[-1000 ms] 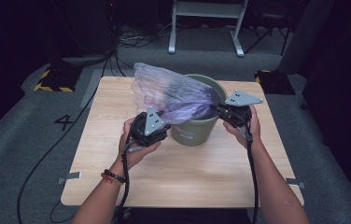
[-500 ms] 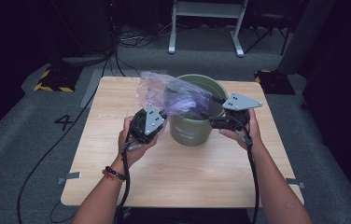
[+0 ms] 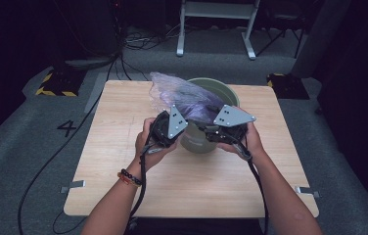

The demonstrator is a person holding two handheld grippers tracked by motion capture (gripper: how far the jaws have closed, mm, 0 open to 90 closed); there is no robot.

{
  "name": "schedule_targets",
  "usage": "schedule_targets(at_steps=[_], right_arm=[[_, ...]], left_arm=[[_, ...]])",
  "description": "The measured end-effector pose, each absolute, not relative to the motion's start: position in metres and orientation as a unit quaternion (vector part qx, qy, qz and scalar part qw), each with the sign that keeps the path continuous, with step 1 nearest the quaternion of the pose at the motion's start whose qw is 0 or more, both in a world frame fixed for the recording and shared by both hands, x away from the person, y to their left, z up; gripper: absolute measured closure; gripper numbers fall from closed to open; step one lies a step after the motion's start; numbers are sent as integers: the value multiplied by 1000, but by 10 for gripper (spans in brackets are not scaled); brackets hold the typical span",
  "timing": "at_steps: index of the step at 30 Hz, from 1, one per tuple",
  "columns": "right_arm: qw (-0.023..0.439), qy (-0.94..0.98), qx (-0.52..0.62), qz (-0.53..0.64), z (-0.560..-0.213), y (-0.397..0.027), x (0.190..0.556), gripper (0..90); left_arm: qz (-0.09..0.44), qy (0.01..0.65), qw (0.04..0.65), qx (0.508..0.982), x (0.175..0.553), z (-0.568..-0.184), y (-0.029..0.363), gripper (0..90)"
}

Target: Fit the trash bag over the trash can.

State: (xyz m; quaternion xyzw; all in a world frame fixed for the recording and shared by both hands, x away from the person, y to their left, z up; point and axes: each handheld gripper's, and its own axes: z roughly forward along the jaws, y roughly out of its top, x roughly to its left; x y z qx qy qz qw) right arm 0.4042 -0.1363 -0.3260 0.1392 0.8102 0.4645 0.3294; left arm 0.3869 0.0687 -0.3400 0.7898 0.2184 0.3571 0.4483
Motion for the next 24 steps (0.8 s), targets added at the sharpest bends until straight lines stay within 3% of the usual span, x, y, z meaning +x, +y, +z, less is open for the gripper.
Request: schedule_targets(at_steps=[2,3,6,10,12,17,24], right_arm=[[330,812,141,460,-327,-137,405,740],[327,813,138,461,-327,-138,406,786],[320,814,144,463,-328,-142,408,872],[311,811,157,470,-330,-151,411,883],[308,810,161,473,-331,-156,413,883],[312,804,174,475,-334,-169,417,883],[313,794,197,483,-336,-186,424,876]], left_arm=[[354,218,453,789,387,-340,68,892],[351,217,454,789,387,-340,68,879],[346,220,467,784,386,-341,70,682],[341,239,472,777,382,-343,76,413],[334,243,477,776,379,-344,81,329],[320,252,490,771,372,-350,99,267],[282,244,507,777,365,-360,109,252]])
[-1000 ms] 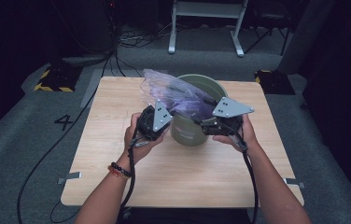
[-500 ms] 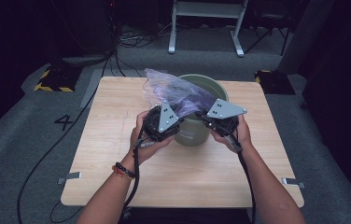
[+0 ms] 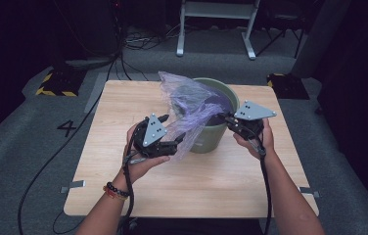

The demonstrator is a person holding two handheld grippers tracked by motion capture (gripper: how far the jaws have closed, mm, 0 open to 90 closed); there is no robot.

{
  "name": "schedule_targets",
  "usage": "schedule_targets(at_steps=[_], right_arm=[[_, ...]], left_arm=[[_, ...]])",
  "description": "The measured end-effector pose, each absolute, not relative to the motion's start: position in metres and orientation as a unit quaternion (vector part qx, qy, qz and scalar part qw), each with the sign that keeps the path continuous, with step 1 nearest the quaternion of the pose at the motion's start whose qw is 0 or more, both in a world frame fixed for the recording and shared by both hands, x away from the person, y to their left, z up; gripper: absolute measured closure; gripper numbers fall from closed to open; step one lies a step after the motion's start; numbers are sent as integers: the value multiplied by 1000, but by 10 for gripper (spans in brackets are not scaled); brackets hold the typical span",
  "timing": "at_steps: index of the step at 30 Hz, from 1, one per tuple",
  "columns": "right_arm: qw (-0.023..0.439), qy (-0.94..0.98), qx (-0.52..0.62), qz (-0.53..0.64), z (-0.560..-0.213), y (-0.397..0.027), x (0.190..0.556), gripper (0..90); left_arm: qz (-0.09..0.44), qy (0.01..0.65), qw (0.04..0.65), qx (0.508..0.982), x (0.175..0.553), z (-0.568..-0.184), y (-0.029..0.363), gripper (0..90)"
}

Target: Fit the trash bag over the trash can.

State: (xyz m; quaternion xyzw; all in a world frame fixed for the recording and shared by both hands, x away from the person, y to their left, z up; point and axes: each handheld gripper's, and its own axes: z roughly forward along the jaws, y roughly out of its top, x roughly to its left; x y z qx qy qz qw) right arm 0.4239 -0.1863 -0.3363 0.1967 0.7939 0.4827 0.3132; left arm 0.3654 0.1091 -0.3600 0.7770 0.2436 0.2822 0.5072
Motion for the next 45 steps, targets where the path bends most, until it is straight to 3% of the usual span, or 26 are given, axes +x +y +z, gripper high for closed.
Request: schedule_targets(at_steps=[2,6,8,12,16,22,25,37,41,43,45], right_arm=[[314,793,202,482,-338,-189,425,859],[313,791,208,483,-340,-192,426,769],[311,789,211,486,-341,-194,426,648],[311,791,207,484,-338,-193,421,466],[329,796,180,476,-332,-186,408,339],[340,806,132,465,-325,-168,389,281],[375,813,119,429,-326,-156,382,241],[379,788,104,473,-315,-152,373,261],[413,796,132,422,-315,-153,376,309],[372,808,146,432,-316,-161,383,310],[362,814,154,428,-318,-166,387,303]], left_arm=[[280,235,499,786,365,-363,104,273],[296,214,482,796,363,-366,95,583],[312,205,471,799,363,-366,90,722],[322,203,464,800,365,-363,86,837],[333,199,455,802,368,-360,83,874],[324,203,447,809,374,-356,75,869],[325,206,446,808,376,-353,76,871],[330,201,443,809,376,-346,78,871],[335,196,434,813,374,-346,81,883],[337,200,431,812,374,-346,83,887],[340,206,431,810,374,-346,86,887]])
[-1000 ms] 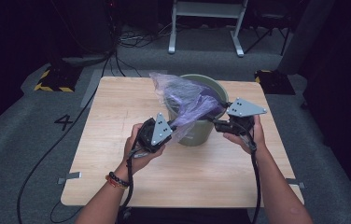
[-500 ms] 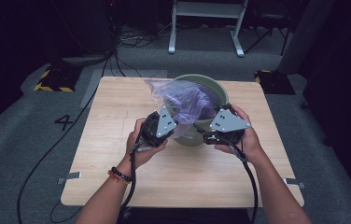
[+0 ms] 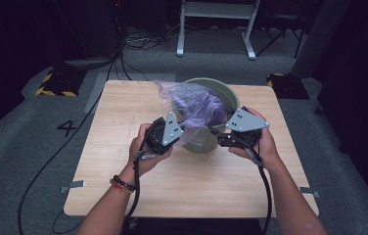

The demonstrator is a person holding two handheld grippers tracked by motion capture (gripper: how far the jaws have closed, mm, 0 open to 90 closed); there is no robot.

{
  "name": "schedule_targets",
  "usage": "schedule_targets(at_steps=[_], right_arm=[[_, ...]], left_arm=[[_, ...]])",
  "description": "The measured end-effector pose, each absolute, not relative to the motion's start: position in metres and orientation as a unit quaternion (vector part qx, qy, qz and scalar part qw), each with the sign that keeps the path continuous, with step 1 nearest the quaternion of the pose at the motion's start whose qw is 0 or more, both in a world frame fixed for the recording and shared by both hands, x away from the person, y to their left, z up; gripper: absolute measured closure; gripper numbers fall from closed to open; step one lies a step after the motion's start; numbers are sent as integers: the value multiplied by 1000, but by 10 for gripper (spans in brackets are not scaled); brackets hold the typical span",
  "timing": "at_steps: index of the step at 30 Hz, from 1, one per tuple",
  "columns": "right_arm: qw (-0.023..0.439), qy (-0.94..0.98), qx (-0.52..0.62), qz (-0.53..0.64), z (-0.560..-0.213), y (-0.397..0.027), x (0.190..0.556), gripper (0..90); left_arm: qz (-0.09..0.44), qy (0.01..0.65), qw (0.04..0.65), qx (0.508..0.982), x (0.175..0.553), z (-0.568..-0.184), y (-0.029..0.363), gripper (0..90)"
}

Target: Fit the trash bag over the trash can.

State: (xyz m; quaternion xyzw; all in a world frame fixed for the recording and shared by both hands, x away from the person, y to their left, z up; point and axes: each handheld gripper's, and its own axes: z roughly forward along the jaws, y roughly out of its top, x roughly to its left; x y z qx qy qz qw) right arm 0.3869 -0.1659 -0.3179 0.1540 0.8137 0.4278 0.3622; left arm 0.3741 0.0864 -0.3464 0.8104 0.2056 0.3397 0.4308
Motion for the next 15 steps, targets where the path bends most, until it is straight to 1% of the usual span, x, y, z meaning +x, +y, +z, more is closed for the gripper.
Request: schedule_targets(at_steps=[2,5,12,15], right_arm=[[361,816,161,421,-320,-171,390,294],[358,807,165,440,-319,-180,389,285],[348,792,166,473,-317,-199,384,276],[349,784,176,483,-317,-204,386,282]], left_arm=[[340,211,429,810,375,-346,89,887],[342,212,428,809,375,-345,89,885],[363,221,410,807,376,-345,92,890],[354,231,422,802,378,-343,100,890]])
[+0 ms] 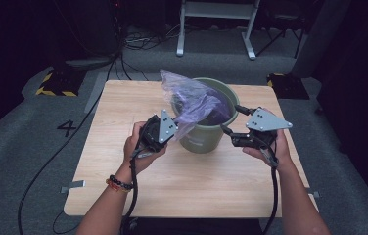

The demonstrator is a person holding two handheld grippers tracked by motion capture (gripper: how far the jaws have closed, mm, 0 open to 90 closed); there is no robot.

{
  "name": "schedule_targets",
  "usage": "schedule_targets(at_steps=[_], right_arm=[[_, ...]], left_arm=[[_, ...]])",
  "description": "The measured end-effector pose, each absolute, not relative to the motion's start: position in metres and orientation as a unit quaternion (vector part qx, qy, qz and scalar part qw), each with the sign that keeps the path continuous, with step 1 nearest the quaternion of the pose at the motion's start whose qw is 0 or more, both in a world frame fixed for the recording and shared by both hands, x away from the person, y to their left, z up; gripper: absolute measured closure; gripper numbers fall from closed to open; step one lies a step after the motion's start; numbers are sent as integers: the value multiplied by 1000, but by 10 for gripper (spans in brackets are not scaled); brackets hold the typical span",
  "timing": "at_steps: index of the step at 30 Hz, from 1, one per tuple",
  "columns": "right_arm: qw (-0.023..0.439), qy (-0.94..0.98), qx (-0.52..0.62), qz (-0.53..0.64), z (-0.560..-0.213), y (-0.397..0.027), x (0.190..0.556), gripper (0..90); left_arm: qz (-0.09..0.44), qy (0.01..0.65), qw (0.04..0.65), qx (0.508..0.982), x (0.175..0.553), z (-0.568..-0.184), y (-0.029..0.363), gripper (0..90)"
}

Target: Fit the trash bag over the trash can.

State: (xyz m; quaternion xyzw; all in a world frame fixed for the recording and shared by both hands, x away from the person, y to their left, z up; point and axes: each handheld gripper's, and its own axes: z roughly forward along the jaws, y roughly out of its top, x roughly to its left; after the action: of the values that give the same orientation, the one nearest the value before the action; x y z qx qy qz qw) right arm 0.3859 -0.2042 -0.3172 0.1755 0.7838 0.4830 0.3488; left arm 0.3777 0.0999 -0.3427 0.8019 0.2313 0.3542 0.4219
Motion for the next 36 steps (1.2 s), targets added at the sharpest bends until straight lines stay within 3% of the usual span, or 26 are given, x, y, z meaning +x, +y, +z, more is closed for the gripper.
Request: schedule_targets(at_steps=[14,17,23,25,27,28,32,36], right_arm=[[308,789,115,519,-300,-154,380,361],[302,807,115,494,-308,-148,388,438],[287,829,113,467,-322,-145,400,714],[284,829,116,468,-325,-147,401,835],[281,825,118,476,-326,-151,400,894],[282,822,120,480,-327,-154,399,900],[286,807,141,498,-327,-168,397,900],[281,790,161,520,-327,-189,395,900]], left_arm=[[348,200,425,812,378,-343,67,880],[341,199,430,812,378,-344,66,877],[330,189,448,809,376,-345,66,818],[324,184,461,805,374,-346,67,746],[320,189,471,800,373,-346,69,623],[313,193,476,799,372,-346,70,530],[302,202,496,789,366,-349,79,322],[288,207,517,779,358,-351,94,259]])
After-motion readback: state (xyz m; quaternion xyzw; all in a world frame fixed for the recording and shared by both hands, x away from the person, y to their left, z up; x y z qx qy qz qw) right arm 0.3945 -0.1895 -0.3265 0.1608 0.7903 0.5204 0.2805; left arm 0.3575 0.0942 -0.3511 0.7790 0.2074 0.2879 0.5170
